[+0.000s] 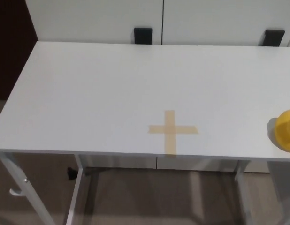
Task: The robot uses its right hand to push the yellow duck toy to the center of the white desk.
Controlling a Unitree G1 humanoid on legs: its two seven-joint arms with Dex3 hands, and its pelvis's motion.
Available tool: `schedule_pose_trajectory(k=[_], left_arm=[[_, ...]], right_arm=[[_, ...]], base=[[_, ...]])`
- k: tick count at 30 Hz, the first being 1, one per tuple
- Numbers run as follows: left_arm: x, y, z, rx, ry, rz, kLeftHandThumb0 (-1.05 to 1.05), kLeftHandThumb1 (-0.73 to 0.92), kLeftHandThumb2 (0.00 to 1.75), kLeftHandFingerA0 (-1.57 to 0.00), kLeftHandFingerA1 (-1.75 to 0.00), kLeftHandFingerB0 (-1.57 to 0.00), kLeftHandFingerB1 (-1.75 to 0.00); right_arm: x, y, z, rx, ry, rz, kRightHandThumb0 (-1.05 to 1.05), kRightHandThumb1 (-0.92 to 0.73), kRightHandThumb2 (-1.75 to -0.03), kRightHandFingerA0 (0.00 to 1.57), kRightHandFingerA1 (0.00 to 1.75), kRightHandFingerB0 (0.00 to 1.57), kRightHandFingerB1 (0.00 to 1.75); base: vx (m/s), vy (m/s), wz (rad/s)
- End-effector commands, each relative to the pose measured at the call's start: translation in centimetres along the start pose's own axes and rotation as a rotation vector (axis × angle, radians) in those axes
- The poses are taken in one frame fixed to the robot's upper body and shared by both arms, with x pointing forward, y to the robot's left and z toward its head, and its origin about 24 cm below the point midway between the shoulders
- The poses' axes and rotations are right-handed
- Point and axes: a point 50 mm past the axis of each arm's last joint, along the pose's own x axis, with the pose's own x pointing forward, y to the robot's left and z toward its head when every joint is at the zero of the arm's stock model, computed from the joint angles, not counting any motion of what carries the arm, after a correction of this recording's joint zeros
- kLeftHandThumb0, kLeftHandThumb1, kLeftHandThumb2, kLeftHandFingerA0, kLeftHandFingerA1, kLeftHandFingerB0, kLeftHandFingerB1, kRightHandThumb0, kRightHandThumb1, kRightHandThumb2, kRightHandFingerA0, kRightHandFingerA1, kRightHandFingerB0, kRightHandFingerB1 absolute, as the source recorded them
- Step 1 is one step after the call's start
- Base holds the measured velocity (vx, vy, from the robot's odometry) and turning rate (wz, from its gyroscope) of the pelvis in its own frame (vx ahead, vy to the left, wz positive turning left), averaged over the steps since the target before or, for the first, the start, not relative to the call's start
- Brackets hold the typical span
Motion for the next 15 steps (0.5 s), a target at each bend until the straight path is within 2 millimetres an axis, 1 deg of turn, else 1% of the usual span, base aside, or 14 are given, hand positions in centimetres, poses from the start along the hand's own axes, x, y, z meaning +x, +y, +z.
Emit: schedule_pose_trajectory(k=[1,3,4,5,6,7,8,9,10,11,12,13,15], left_arm=[[-0.2,0.7,-0.7,-0.001,0.035,-0.013,-0.36,0.6,0.73,-0.59,-0.92,-0.68,-0.77],[-0.2,0.8,-0.6,-0.003,0.032,-0.011,-0.36,0.6,0.73,-0.59,-0.92,-0.68,-0.77],[-0.2,0.7,-0.6,-0.005,0.034,-0.013,-0.35,0.61,0.74,-0.59,-0.9,-0.67,-0.75],[-0.2,0.7,-0.6,-0.004,0.035,-0.015,-0.35,0.59,0.76,-0.61,-0.94,-0.68,-0.76],[-0.2,0.7,-0.6,-0.002,0.035,-0.015,-0.35,0.59,0.76,-0.61,-0.94,-0.68,-0.76],[-0.2,0.7,-0.5,-0.003,0.032,-0.016,-0.34,0.59,0.77,-0.61,-0.95,-0.7,-0.79],[-0.2,0.6,-0.3,-0.005,0.028,-0.016,-0.35,0.58,0.75,-0.57,-0.92,-0.72,-0.8],[-0.2,0.7,-0.2,-0.006,0.027,-0.014,-0.35,0.58,0.75,-0.57,-0.92,-0.72,-0.8],[-0.2,0.7,-0.3,-0.013,0.028,-0.013,-0.31,0.58,0.74,-0.58,-0.9,-0.71,-0.76],[-0.2,0.7,-0.3,-0.021,0.029,-0.012,-0.31,0.58,0.74,-0.58,-0.9,-0.71,-0.76],[-0.2,0.7,-0.2,-0.018,0.025,-0.009,-0.32,0.58,0.76,-0.51,-0.88,-0.72,-0.77],[-0.1,0.7,-0.1,-0.018,0.024,-0.007,-0.3,0.59,0.77,-0.51,-0.86,-0.71,-0.73],[-0.2,0.7,-0.2,-0.014,0.026,-0.011,-0.32,0.59,0.76,-0.51,-0.83,-0.72,-0.73]], right_arm=[[0.2,-1.9,1.6,0.118,-0.102,-0.112,-0.24,-0.65,-0.59,0.68,0.62,0.59,0.45],[0.4,-1.9,1.9,0.134,-0.109,-0.114,-0.24,-0.65,-0.59,0.68,0.62,0.59,0.45],[0.9,-2.8,4.3,0.222,-0.178,-0.163,-0.49,-0.71,-0.61,0.26,0.7,0.32,0.45],[1.2,-3.5,5.9,0.278,-0.228,-0.185,-0.56,-0.73,-0.61,0.09,0.71,0.21,0.47],[1.2,-3.8,6.6,0.302,-0.253,-0.187,-0.56,-0.73,-0.61,0.09,0.71,0.21,0.47],[1.4,-4.3,8.0,0.334,-0.291,-0.206,-0.37,-0.53,-1.07,0.06,0.59,0.0,0.52],[1.4,-5.0,10.2,0.376,-0.348,-0.235,-0.75,-0.6,-0.96,0.0,0.53,0.06,0.49],[1.4,-5.3,11.3,0.393,-0.374,-0.248,-0.75,-0.6,-0.96,0.0,0.53,0.06,0.49],[1.4,-5.7,13.3,0.415,-0.429,-0.25,-0.8,-0.63,-1.01,0.0,0.51,0.05,0.47],[1.2,-6.2,15.7,0.441,-0.493,-0.251,-0.8,-0.63,-1.01,0.0,0.51,0.05,0.47],[0.9,-6.4,17.3,0.448,-0.536,-0.252,-0.85,-0.84,-0.66,0.0,0.64,0.06,0.49],[0.7,-6.4,18.3,0.456,-0.567,-0.253,-0.4,-0.44,-1.06,0.02,0.55,0.0,0.52],[-0.2,-5.9,21.6,0.45,-0.679,-0.228,-0.4,-0.46,-1.07,0.03,0.56,0.0,0.52]], base=[[0.0,0.0,0.0],[0.0,0.0,0.0],[0.0,0.0,0.0],[0.0,0.0,0.0],[0.0,0.0,0.0],[-0.02,0.001,-0.07],[0.0,0.0,0.0],[0.0,0.0,0.0],[0.0,0.0,0.0],[0.0,0.0,0.0],[0.0,0.0,0.0],[0.0,0.0,0.0],[0.01,-0.003,0.05]])
